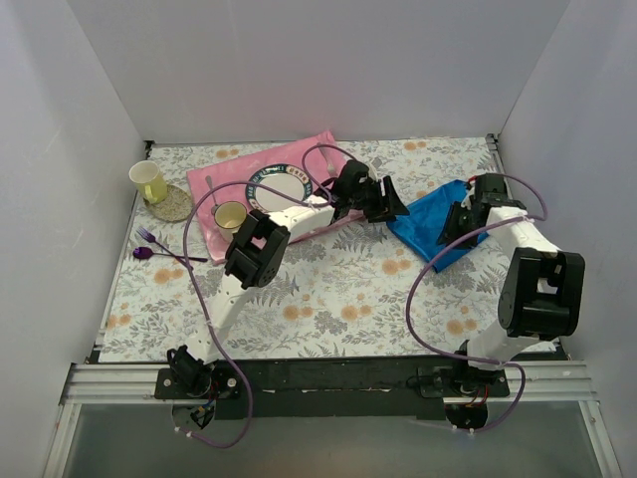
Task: Fold the napkin, place the utensils inside, and roll it up
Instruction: Fold the napkin
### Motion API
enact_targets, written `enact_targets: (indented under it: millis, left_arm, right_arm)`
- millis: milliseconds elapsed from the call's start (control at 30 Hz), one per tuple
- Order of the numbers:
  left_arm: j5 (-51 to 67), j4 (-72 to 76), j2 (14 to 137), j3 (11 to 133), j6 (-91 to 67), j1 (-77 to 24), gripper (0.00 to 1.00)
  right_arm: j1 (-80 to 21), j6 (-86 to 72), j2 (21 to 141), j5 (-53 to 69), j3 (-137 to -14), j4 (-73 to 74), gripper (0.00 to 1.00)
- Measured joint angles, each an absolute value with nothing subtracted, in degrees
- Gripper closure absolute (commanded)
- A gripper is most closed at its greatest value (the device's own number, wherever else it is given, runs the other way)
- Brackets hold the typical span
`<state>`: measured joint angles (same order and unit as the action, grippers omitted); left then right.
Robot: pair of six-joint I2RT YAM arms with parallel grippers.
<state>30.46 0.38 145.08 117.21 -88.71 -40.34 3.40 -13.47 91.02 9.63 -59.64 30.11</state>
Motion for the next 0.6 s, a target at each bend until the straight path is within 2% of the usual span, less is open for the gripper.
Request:
enact_targets:
  millis: [167, 267, 300, 400, 600]
  left_arm:
    - [27.1, -5.2, 141.2, 112.4, -88.3, -40.7, 0.46]
    - [26.1, -6.5, 141.0, 112.1, -88.2, -41.1, 0.48]
    - [26.0, -7.1, 141.0, 112.0, -88.1, -41.3, 0.51]
    - [25.9, -7.6, 141.0, 112.0, -87.6, -41.9, 0.54]
    - [25.5, -7.8, 141.0, 111.2, -86.3, -42.6, 0.54]
  right_arm:
    - [12.4, -13.9, 91.5, 9.1, -61.5, 30.0, 0.60]
    - [17.1, -14.4, 94.2, 9.1, -64.1, 29.9, 0.66]
    - [18.0, -14.6, 95.5, 9.1, -65.3, 29.9, 0.72]
    - [18.9, -15.0, 99.1, 9.0, -68.5, 29.5, 0.81]
    - [18.6, -15.7, 100.2, 10.3, -69.6, 27.7, 0.82]
